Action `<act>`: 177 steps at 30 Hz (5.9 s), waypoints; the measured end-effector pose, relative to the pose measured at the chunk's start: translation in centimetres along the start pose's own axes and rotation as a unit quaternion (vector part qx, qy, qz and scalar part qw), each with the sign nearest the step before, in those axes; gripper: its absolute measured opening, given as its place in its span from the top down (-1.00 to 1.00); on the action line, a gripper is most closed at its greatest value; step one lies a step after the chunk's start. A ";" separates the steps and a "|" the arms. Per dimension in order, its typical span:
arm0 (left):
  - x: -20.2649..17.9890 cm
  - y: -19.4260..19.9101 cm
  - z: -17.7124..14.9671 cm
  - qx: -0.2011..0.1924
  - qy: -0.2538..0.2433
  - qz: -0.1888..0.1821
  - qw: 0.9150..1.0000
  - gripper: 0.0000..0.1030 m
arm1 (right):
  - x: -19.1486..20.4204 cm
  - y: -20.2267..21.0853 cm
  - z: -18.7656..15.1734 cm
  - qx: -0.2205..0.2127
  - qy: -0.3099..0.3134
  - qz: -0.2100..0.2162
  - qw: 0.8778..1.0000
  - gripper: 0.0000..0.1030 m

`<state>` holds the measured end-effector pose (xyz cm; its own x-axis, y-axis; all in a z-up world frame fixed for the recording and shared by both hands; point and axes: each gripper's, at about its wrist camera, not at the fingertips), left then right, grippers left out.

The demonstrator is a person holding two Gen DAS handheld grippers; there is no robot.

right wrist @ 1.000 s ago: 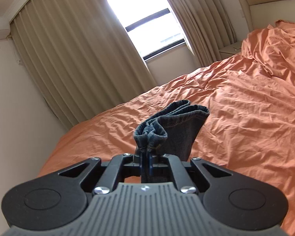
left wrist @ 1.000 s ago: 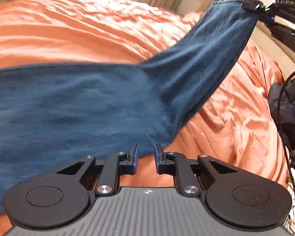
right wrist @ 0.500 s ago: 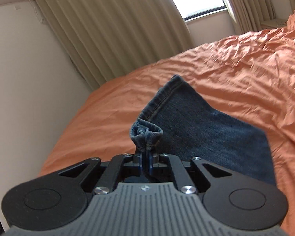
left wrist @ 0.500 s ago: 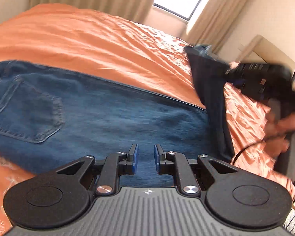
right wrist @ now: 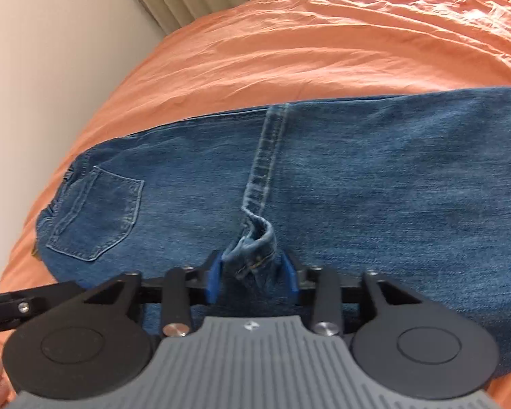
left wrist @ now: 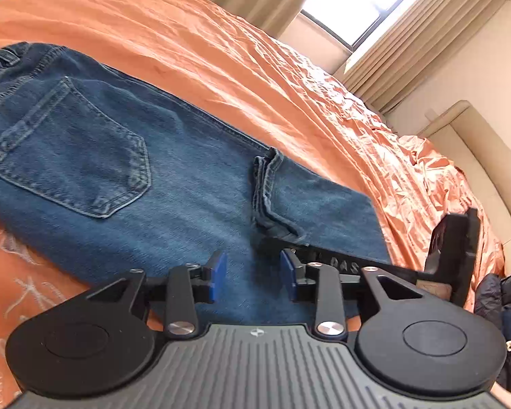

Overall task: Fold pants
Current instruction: 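Lift the hems with the right tool and fold them toward the waistband, then lay the hems down on the jeans and open the right tool, then grasp the drawstring waistband with the left tool and lift it, then grasp the waistband with the right tool and fold it over the folded legs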

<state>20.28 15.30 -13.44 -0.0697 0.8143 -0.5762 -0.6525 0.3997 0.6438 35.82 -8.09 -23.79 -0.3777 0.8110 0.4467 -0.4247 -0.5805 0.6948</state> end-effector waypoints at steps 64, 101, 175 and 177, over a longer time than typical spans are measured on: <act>-8.2 -8.8 -1.1 -0.019 -0.145 0.121 0.982 0.47 | -18.1 14.7 -1.3 -0.093 0.005 -0.122 0.988 0.99; 9.6 10.7 -0.5 -0.214 0.212 0.119 0.946 -0.03 | -5.0 10.6 -2.6 -0.091 0.215 -0.066 0.970 0.95; -15.1 -12.2 -6.4 0.046 -0.206 0.153 0.965 0.23 | -15.3 10.5 -1.8 -0.024 -0.009 -0.023 0.999 0.20; -14.9 -11.8 -5.8 0.062 -0.194 0.140 0.969 0.04 | -15.1 10.7 -1.8 -0.027 -0.005 -0.021 0.999 0.16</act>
<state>24.68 -3.96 -15.41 0.0744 0.9853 -0.1535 -0.5521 0.1689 0.8165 35.51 -26.63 -24.13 -0.3501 0.8354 0.4237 -0.4840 -0.5486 0.6817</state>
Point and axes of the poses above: each gripper's, at about its wrist camera, not at the fingertips, and y roughly against the way its jaws point, x to its left, z to its top, and after that the axes turned 3 degrees about y, right-handed
